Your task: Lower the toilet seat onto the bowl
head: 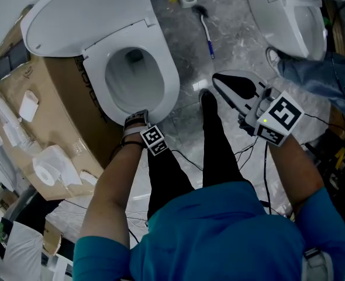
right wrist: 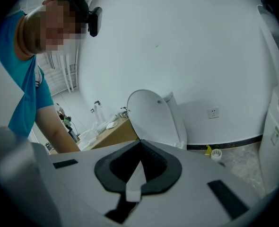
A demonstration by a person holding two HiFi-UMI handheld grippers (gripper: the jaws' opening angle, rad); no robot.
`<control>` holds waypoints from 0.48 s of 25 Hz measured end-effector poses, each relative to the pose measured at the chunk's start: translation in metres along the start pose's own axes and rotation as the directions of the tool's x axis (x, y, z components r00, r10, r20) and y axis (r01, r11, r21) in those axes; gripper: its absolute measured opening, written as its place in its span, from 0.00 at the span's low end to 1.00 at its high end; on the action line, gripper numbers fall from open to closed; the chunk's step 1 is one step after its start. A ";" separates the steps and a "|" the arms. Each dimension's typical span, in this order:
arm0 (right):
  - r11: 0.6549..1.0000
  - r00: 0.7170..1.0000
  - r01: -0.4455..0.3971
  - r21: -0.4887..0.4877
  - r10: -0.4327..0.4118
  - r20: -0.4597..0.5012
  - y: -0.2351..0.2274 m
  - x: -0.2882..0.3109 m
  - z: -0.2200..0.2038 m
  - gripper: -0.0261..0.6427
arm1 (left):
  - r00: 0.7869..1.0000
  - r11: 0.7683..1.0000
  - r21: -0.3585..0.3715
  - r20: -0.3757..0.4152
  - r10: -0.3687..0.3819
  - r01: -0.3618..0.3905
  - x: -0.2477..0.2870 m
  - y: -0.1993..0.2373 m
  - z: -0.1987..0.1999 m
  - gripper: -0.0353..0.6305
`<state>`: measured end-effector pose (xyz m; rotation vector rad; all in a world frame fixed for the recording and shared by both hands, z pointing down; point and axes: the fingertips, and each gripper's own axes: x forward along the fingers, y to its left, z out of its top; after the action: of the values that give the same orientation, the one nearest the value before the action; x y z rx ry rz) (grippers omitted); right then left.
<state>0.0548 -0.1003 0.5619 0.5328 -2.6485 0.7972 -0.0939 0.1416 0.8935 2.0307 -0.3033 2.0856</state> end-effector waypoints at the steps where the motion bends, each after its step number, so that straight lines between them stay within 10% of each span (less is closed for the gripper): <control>1: 1.000 1.000 -0.001 0.002 0.001 -0.001 0.000 0.000 -0.002 0.02 | 1.000 1.000 0.000 -0.001 -0.004 0.004 0.002 0.000 0.000 0.44; 12: 1.000 1.000 -0.007 0.019 0.007 -0.023 -0.004 0.006 -0.021 0.02 | 0.999 0.999 -0.001 -0.013 -0.043 0.043 0.024 -0.003 -0.001 0.44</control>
<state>0.0559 -0.0927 0.5831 0.5164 -2.6257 0.8266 -0.0945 0.1452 0.9170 2.0039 -0.2559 2.0720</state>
